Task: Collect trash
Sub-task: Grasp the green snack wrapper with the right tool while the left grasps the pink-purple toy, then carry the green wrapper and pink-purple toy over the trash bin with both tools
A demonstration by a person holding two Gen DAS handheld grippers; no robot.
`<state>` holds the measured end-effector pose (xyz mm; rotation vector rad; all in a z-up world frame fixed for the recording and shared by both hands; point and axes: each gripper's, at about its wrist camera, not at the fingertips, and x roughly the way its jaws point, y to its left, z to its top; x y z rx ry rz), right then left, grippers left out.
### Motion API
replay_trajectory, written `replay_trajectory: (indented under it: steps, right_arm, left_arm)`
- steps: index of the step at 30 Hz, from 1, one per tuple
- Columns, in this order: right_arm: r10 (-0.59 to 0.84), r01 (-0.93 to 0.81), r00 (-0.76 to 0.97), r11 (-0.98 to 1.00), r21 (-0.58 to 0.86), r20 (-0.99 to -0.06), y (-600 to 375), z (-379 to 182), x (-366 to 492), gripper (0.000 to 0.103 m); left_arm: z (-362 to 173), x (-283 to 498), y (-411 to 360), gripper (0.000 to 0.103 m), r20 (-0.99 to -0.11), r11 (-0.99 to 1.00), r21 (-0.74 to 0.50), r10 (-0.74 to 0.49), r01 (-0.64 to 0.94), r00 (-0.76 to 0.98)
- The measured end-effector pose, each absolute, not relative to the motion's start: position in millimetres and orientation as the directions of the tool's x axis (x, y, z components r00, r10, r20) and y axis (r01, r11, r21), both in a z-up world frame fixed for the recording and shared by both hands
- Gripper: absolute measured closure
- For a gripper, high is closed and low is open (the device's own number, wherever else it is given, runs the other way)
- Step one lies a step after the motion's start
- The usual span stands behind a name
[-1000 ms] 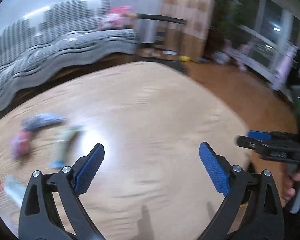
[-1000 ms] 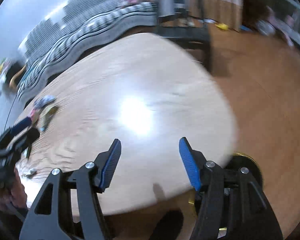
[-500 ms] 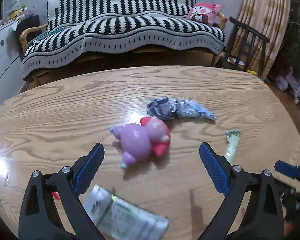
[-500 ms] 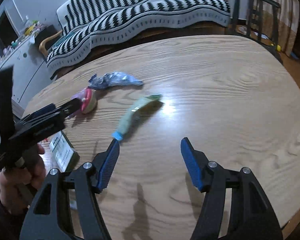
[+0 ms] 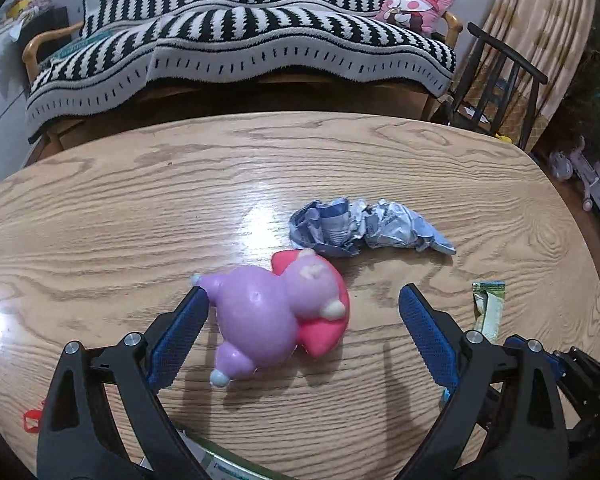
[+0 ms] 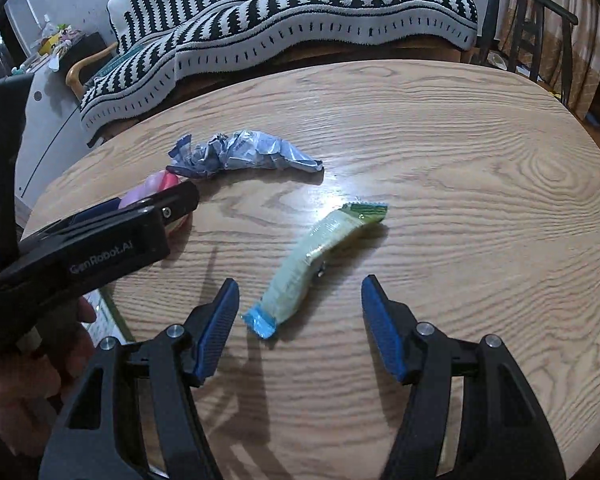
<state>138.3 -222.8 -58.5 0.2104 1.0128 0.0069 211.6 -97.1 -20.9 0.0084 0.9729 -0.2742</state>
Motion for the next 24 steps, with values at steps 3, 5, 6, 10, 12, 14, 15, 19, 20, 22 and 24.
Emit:
replay_trajectory:
  steps: [3, 5, 6, 10, 12, 14, 15, 19, 20, 22, 24]
  right_arm:
    - [0.086, 0.091, 0.526, 0.983, 0.157, -0.846, -220.2, -62.7, 141.5, 0.045]
    - [0.054, 0.083, 0.532, 0.990, 0.115, -0.845, -215.9, -62.2, 142.1, 0.068]
    - [0.049, 0.077, 0.533, 0.991, 0.106, -0.845, -214.1, -62.3, 143.0, 0.077]
    - [0.078, 0.051, 0.537, 0.991, 0.125, -0.840, -214.8, -58.3, 137.4, 0.089]
    - [0.076, 0.050, 0.556, 0.991, 0.124, -0.828, -219.7, -51.3, 131.1, 0.089]
    - [0.083, 0.053, 0.564, 0.989, 0.137, -0.821, -227.4, -44.8, 124.7, 0.089]
    - [0.082, 0.058, 0.570, 0.988, 0.140, -0.817, -232.1, -41.3, 121.7, 0.089]
    - [0.061, 0.083, 0.594, 0.987, 0.137, -0.802, -259.3, -24.7, 102.4, 0.089]
    - [0.047, 0.099, 0.601, 0.986, 0.133, -0.798, -270.7, -20.5, 94.1, 0.089]
    - [0.021, 0.134, 0.609, 0.982, 0.130, -0.793, -296.4, -13.5, 77.4, 0.089]
    - [-0.008, 0.171, 0.616, 0.978, 0.124, -0.788, -321.7, -7.7, 60.6, 0.089]
  left_arm:
    - [-22.6, 215.0, -97.1, 0.010, -0.817, 0.966, -0.110, -0.222, 0.234, 0.532]
    - [-23.5, 214.2, -97.6, 0.017, -0.818, 0.968, -0.104, -0.214, 0.227, 0.534]
    - [-23.2, 214.1, -98.2, 0.029, -0.817, 0.971, -0.084, -0.195, 0.224, 0.542]
    - [-20.7, 210.4, -95.8, 0.043, -0.808, 0.972, -0.060, -0.181, 0.227, 0.561]
    - [-19.1, 208.7, -92.4, 0.045, -0.809, 0.971, -0.078, -0.193, 0.224, 0.556]
    - [-15.9, 206.1, -90.4, 0.047, -0.810, 0.970, -0.080, -0.197, 0.229, 0.553]
    - [-12.4, 203.5, -89.0, 0.048, -0.805, 0.970, -0.080, -0.199, 0.230, 0.559]
    - [10.6, 190.6, -88.2, 0.049, -0.778, 0.965, -0.111, -0.233, 0.237, 0.584]
    - [20.2, 183.9, -92.2, 0.049, -0.765, 0.960, -0.123, -0.253, 0.252, 0.593]
    - [33.7, 171.7, -104.2, 0.049, -0.742, 0.948, -0.131, -0.289, 0.291, 0.605]
    - [45.6, 155.0, -121.9, 0.049, -0.719, 0.930, -0.140, -0.332, 0.340, 0.611]
